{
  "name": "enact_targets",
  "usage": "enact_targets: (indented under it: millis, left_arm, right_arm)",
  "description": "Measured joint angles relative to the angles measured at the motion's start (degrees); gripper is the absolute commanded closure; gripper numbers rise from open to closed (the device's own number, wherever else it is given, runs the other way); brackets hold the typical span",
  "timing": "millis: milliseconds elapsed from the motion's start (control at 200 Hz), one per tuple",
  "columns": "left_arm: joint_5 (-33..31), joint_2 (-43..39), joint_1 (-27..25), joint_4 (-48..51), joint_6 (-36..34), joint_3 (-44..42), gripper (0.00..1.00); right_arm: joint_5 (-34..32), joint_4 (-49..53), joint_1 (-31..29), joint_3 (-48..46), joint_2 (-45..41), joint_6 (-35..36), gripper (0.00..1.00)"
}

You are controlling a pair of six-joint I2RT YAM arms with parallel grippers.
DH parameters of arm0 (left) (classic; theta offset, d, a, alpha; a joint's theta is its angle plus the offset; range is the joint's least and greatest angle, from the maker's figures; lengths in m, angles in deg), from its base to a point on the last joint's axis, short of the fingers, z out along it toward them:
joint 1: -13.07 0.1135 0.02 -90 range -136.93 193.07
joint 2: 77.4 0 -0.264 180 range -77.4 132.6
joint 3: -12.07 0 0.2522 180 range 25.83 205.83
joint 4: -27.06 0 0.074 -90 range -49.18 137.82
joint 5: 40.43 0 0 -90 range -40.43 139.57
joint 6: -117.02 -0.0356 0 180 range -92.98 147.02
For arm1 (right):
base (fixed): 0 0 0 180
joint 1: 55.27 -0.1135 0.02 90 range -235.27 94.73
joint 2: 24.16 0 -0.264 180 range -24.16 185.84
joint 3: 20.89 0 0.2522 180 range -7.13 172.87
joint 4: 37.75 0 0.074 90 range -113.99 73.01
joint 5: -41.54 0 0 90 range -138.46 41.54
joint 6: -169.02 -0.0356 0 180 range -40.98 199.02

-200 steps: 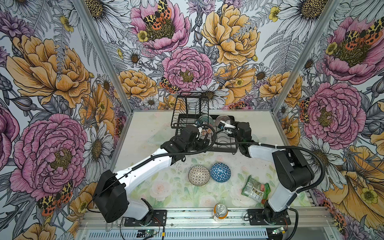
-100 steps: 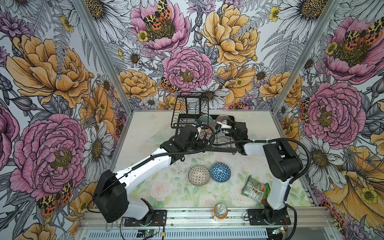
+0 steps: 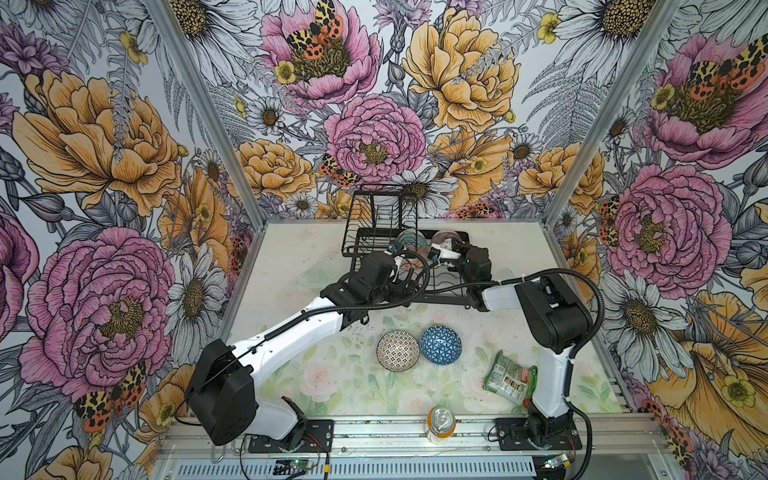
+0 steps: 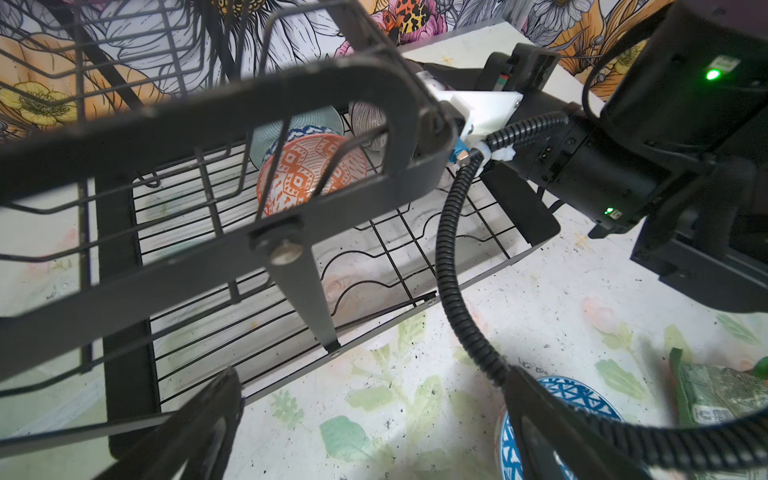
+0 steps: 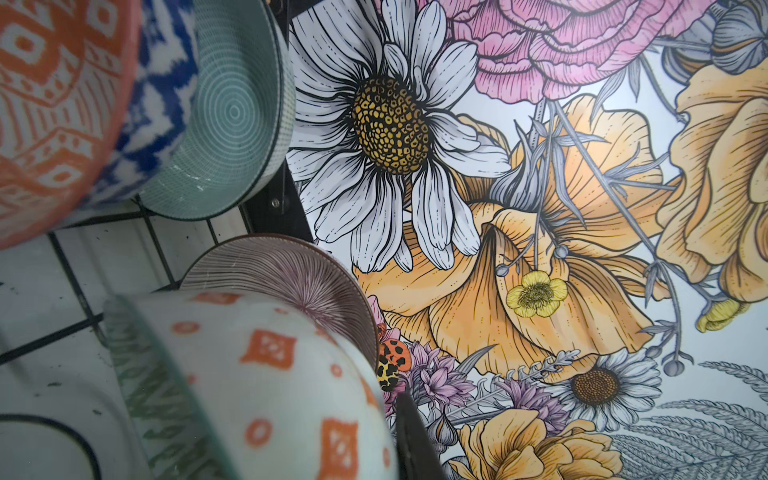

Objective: Load the bowls into the dish rack
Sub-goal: 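Carry the grey-green bowl with the right gripper into the lower rack tier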

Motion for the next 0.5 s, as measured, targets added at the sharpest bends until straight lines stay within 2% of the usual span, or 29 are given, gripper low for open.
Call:
enact_targets:
  millis: [500]
  left_arm:
    - [0.4, -0.1, 0.0, 0.1, 0.0, -0.7, 0.01]
  right_arm:
    - [0.1, -1.6, -0.4, -1.2, 0.4, 2.8, 1.0]
